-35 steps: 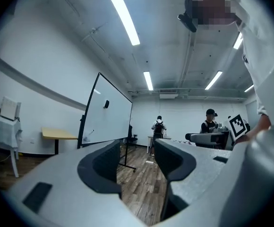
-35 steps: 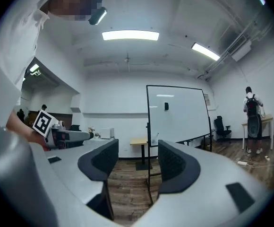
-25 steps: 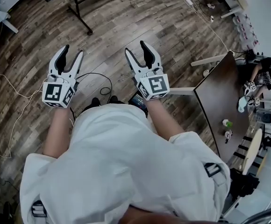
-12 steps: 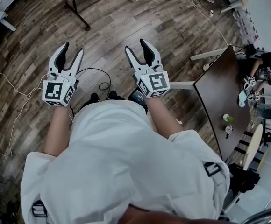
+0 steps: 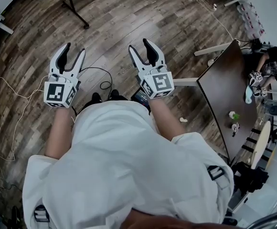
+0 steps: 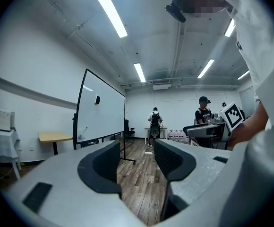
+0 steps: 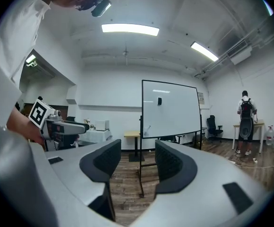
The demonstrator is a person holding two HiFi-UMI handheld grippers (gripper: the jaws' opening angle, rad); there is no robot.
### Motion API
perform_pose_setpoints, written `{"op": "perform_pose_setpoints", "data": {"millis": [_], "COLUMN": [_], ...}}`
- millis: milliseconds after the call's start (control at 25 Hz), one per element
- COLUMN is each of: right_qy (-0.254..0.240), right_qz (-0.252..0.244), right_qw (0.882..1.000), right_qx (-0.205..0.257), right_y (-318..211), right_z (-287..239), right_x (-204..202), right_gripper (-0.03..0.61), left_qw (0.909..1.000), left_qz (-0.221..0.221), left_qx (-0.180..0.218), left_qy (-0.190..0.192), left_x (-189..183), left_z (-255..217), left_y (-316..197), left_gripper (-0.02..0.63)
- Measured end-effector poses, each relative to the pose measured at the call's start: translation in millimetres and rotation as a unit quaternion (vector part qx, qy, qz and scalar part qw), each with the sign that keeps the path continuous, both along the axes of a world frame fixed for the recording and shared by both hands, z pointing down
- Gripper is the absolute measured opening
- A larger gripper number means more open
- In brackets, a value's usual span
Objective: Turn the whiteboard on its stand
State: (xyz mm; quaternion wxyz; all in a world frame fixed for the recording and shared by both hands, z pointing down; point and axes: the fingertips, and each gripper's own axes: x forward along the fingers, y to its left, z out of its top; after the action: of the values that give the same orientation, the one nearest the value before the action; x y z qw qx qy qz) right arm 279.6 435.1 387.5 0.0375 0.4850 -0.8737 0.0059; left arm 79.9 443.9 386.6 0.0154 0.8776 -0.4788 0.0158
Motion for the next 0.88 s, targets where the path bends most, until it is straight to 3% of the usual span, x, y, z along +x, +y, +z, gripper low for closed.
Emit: {"op": "perform_pose_setpoints", "data": {"millis": [720,880], "right_qy": [-0.013,-0.03], "right_qz": [-0.004,0.001], "right_qw": [1.0,0.999], "right_qx": [-0.001,-0.013], "right_y": [-25.0,-33.8], "right_z": [16.2,24.7], "right_x": [44.9,56.3], "right_gripper": [0.222,0.22], "left_qw": [0.9995,0.9998], "left_qz": [-0.019,-0.015], "left_qx": [-0.018,-0.013], "left_qy": [0.017,-0.007], "left_x": [36.7,46.3], "left_z": [12.6,17.3], "left_y": [-24.4,-31.3], "left_gripper": [0.209,0.209]}}
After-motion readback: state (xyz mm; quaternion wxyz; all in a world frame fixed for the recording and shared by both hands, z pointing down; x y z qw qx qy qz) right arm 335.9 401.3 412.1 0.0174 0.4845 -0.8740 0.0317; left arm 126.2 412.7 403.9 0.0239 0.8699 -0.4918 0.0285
